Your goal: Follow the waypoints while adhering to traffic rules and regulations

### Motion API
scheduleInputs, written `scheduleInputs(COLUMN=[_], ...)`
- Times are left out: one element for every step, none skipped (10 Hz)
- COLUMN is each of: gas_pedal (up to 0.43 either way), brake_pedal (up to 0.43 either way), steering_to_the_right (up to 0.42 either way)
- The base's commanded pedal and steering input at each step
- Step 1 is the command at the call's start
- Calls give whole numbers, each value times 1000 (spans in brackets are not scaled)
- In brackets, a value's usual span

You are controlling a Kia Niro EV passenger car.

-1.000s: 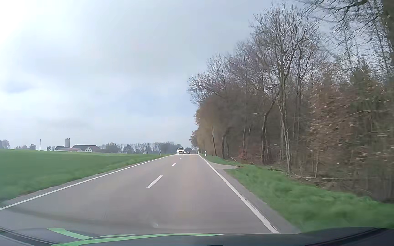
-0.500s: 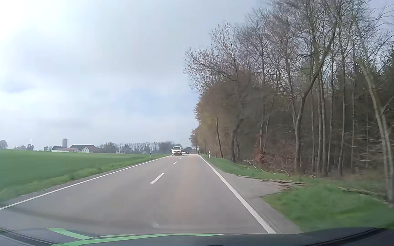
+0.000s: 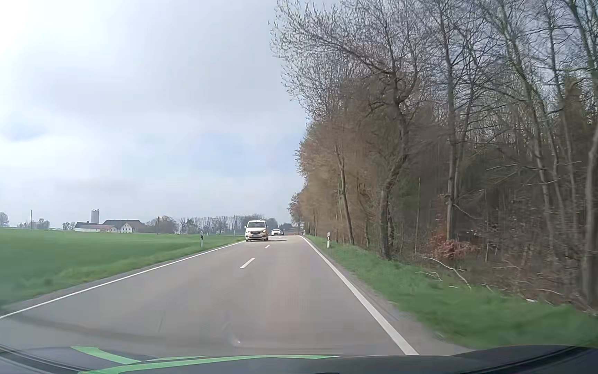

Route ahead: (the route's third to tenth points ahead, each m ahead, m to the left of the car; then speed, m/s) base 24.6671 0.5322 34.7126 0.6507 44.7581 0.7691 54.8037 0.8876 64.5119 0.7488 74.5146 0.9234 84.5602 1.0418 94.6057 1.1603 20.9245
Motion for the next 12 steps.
scheduleInputs(gas_pedal=[138,59,0,0,0,0,0,0,0,0,0,0], brake_pedal=[0,0,0,0,0,0,0,0,0,0,0,0], steering_to_the_right=[-1,0,0,0,0,0,0,0,0,0,0,0])
